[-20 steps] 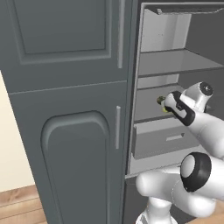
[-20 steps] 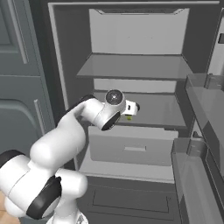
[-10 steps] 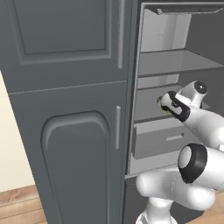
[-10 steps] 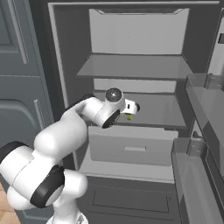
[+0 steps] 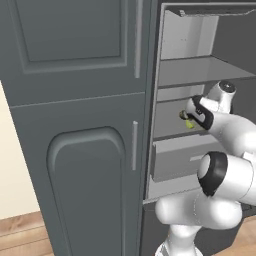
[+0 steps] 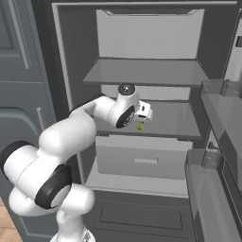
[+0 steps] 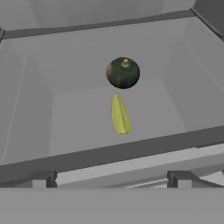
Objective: Take the lemon wedge from the fridge and place it on the plate with fish on the dining counter.
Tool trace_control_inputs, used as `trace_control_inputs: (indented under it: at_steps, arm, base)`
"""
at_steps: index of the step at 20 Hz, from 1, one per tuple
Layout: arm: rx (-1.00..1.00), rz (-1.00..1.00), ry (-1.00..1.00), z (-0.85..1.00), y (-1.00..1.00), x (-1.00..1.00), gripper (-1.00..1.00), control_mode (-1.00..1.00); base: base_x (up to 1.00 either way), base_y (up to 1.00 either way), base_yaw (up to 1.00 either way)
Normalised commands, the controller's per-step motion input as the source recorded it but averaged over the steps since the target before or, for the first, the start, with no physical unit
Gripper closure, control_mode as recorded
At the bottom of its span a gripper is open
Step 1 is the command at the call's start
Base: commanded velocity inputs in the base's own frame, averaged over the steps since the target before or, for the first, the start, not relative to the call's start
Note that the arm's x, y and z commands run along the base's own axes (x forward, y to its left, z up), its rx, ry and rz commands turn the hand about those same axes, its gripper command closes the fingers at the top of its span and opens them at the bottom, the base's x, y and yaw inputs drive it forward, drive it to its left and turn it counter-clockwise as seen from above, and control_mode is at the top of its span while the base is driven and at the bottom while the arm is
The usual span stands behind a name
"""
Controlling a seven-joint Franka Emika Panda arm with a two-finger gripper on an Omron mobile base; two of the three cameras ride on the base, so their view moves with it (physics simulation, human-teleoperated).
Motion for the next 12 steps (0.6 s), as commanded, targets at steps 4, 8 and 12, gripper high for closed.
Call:
trace_control_inputs:
  at_steps: [4, 8, 12]
  arm:
    - [0.0, 0.01, -0.04, -0.03, -0.05, 0.0, -1.0, -1.0]
    - [0.0, 0.04, -0.19, -0.17, -0.03, 0.05, -1.0, -1.0]
    - [0.0, 0.04, 0.0, -0.02, -0.04, 0.09, -1.0, -1.0]
  base:
    - [0.0, 0.0, 0.0]
    - [0.0, 0.0, 0.0]
    - [0.0, 0.0, 0.0]
